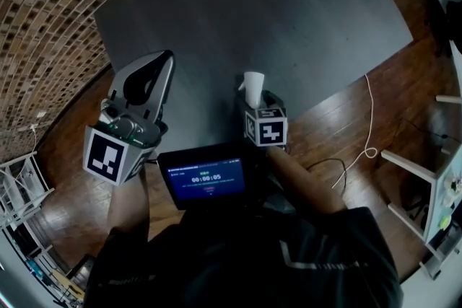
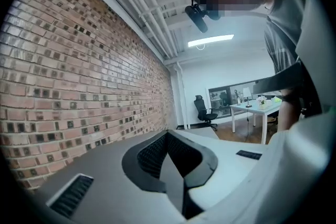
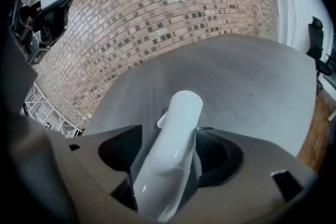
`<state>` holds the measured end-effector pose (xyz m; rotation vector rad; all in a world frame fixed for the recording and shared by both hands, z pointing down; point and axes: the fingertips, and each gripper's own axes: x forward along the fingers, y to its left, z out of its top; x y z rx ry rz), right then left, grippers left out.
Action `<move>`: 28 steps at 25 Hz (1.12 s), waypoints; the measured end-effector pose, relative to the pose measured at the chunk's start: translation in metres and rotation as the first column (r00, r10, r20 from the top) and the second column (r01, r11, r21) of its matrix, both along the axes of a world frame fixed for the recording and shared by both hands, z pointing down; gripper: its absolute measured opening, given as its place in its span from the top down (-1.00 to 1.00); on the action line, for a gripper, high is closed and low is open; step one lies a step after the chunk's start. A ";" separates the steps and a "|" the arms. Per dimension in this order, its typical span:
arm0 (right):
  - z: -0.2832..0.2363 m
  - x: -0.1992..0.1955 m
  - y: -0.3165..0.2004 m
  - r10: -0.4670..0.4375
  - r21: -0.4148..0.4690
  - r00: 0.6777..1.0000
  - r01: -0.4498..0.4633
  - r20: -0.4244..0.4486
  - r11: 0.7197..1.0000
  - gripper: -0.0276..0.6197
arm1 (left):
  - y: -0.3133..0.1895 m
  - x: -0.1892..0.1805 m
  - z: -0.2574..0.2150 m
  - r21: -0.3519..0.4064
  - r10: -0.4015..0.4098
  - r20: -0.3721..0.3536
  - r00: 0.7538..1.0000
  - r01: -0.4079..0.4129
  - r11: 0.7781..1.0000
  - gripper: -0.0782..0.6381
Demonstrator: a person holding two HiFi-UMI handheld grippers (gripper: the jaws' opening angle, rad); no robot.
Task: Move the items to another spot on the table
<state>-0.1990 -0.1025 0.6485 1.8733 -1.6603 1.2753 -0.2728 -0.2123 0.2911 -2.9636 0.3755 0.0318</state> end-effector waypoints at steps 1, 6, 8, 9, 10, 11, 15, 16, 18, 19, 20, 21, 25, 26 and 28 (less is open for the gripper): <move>0.003 0.001 0.001 0.002 -0.008 1.000 -0.002 0.000 1.000 -0.10 | 0.000 0.001 -0.004 0.008 0.003 -0.004 1.000 -0.003 1.000 0.78; 0.009 0.005 0.005 0.019 -0.040 1.000 -0.018 0.011 0.999 0.09 | 0.007 0.003 -0.007 0.018 0.017 -0.001 1.000 -0.017 1.000 0.78; 0.012 0.002 0.002 0.004 -0.044 1.000 -0.003 0.011 0.999 0.11 | 0.007 0.002 -0.004 0.018 0.017 0.006 1.000 -0.017 1.000 0.78; 0.014 0.002 -0.001 -0.003 -0.042 1.000 0.004 0.009 0.999 0.13 | 0.007 0.001 -0.004 0.020 0.016 0.005 1.000 -0.016 1.000 0.78; 0.015 0.002 -0.003 -0.010 -0.040 1.000 0.010 0.009 0.999 0.14 | 0.007 0.002 -0.004 0.022 0.016 0.002 1.000 -0.016 1.000 0.78; 0.016 0.002 -0.004 -0.014 -0.038 1.000 0.014 0.015 0.999 0.14 | 0.008 0.002 -0.005 0.025 0.017 -0.003 1.000 -0.017 1.000 0.78; 0.022 0.006 -0.008 -0.004 -0.032 0.998 0.005 0.057 0.999 0.15 | 0.014 -0.001 -0.007 0.046 0.022 -0.006 1.000 -0.022 0.999 0.78; 0.022 0.007 -0.009 0.000 -0.025 0.998 0.001 0.065 1.000 0.16 | 0.015 -0.002 -0.008 0.053 0.019 0.000 1.000 -0.019 0.998 0.78; 0.017 0.008 -0.008 0.010 -0.007 0.997 -0.009 0.080 1.000 0.16 | 0.018 -0.006 -0.011 0.063 0.014 0.005 1.000 -0.015 0.998 0.78; 0.013 0.009 -0.006 0.016 0.003 0.996 -0.017 0.085 1.000 0.16 | 0.020 -0.009 -0.014 0.066 0.013 0.001 1.000 -0.013 0.998 0.78; 0.006 0.011 -0.004 0.024 0.014 0.996 -0.025 0.087 1.000 0.16 | 0.023 -0.011 -0.018 0.070 0.014 -0.005 1.000 -0.014 0.997 0.78; -0.001 0.013 -0.002 0.031 0.025 0.996 -0.034 0.088 0.999 0.16 | 0.027 -0.013 -0.022 0.075 0.017 -0.012 1.000 -0.016 0.997 0.78; -0.028 0.012 0.007 0.042 0.065 0.995 -0.048 0.089 0.997 0.16 | 0.043 -0.020 -0.036 0.085 0.031 -0.035 0.999 -0.028 0.996 0.78; -0.036 0.014 0.008 0.048 0.080 0.996 -0.054 0.081 0.995 0.16 | 0.047 -0.020 -0.038 0.087 0.035 -0.043 0.998 -0.031 0.996 0.78; -0.055 0.022 0.010 0.072 0.116 0.996 -0.079 0.062 0.990 0.16 | 0.054 -0.020 -0.043 0.091 0.045 -0.058 0.997 -0.040 0.995 0.78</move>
